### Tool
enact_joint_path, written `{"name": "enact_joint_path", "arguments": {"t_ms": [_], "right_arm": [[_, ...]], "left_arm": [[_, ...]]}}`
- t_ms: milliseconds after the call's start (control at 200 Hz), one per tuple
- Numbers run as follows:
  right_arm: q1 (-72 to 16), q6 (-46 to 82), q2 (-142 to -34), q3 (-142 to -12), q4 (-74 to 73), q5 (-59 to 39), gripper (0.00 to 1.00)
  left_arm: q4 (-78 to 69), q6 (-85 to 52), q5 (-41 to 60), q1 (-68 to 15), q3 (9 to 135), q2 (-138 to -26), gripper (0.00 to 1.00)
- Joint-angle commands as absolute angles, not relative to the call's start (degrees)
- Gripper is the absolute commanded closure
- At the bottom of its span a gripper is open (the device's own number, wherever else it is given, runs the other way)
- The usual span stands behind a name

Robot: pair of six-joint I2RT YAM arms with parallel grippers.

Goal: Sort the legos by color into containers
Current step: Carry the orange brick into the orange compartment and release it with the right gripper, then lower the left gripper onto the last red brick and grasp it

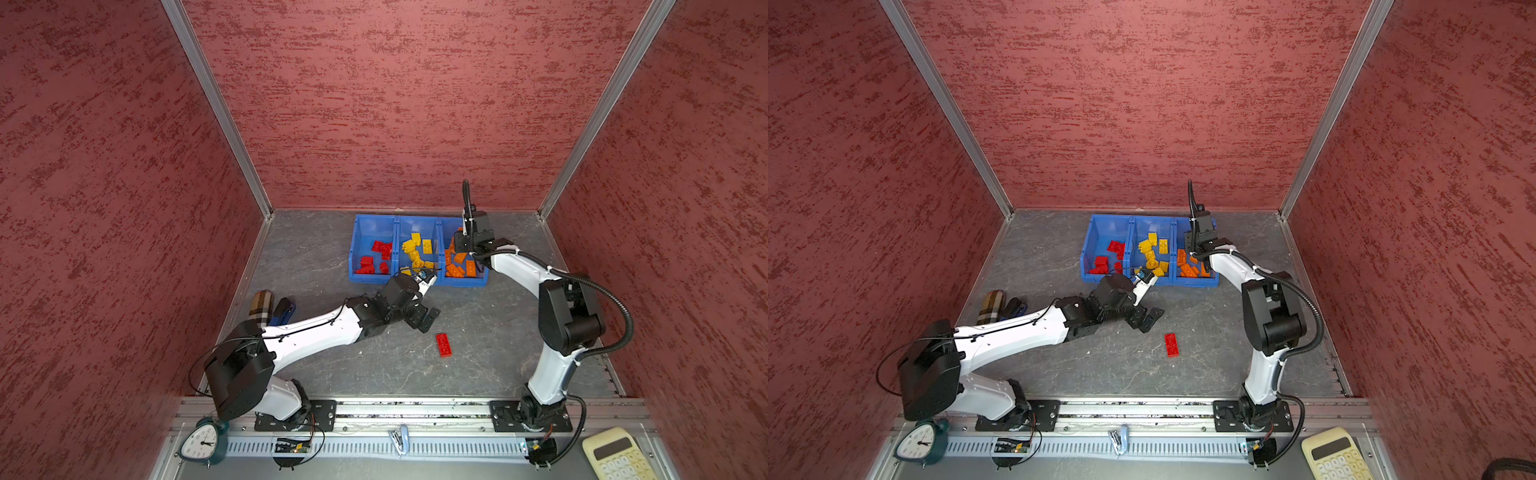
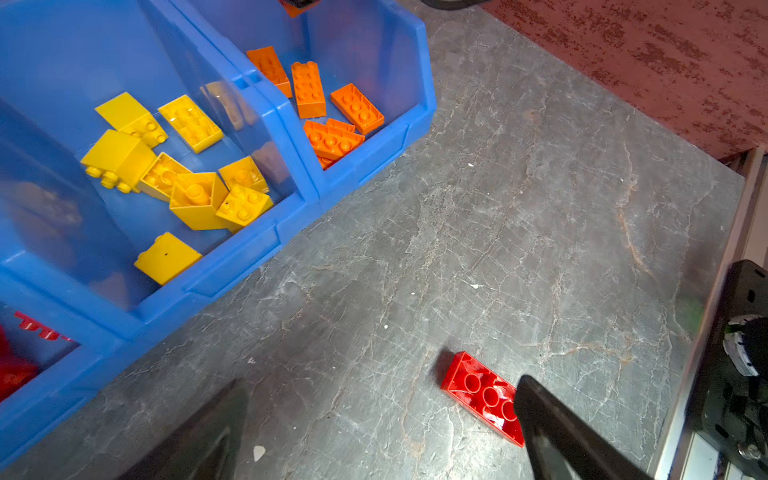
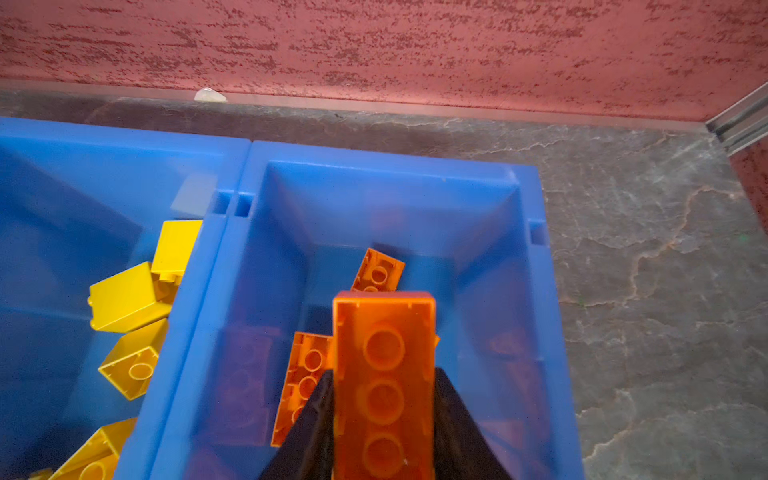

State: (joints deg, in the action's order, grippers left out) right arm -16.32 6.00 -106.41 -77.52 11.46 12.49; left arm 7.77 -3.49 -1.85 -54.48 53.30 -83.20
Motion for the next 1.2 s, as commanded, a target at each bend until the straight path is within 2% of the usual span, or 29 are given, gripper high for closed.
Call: {"name": "enact_joint_path", "arguments": {"t_ms": [0,105,185,341,501,511,521,536,651,766,877,977,1197], "right_arm": [[-16.6,4.6,-105.8,-79.4,14.6,15.3,0.56],[-16.8,4.1,-103.5,-78.3,15.1,12.1,0.42],[-16.9,4.2,-102.0,-77.4,15.7,9.7,0.35],[-16.9,5.6,-98.8,-75.8,17.6,7.7,0.26],[-16.9,7.8,-89.9,-67.9,14.6,1.5,0.2],[-16.9,8.0,-89.2,-67.3,14.4,1.2,0.15],[-16.9,8.2,-88.5,-66.5,14.0,0.8,0.05],[-16.9,8.7,-87.4,-65.3,13.5,0.5,0.02],[-16.8,14.6,-77.9,-55.1,8.1,3.4,0.01],[-16.7,22.4,-68.7,-43.1,-0.7,10.1,0.01],[-16.8,27.8,-62.6,-35.1,-6.3,11.2,0.01],[-16.8,27.6,-59.9,-32.9,-6.6,11.5,0.01],[-16.8,24.3,-57.8,-33.9,-2.2,12.7,0.01]], "left_arm": [[6.2,-1.2,-0.4,-55.6,52.8,-84.3,0.0],[5.8,-0.8,2.1,-55.9,51.8,-84.8,0.0],[7.2,0.0,2.5,-56.4,51.7,-85.5,0.0],[9.8,2.8,1.5,-58.2,52.1,-86.0,0.01],[12.4,5.7,1.5,-59.4,53.3,-88.3,0.0],[12.6,5.8,1.6,-59.5,53.4,-88.6,0.0],[12.8,6.0,1.7,-59.5,53.6,-88.7,0.0],[13.0,6.4,1.9,-59.6,53.7,-89.1,0.0],[15.9,9.3,3.0,-61.1,55.7,-91.4,0.0],[19.5,12.8,-2.1,-63.6,59.0,-95.5,0.0],[24.0,14.3,-0.7,-64.0,63.7,-99.7,0.0],[24.9,16.1,1.3,-65.0,66.6,-102.7,0.0],[26.3,21.3,-2.6,-65.7,70.6,-108.0,0.0]]}}
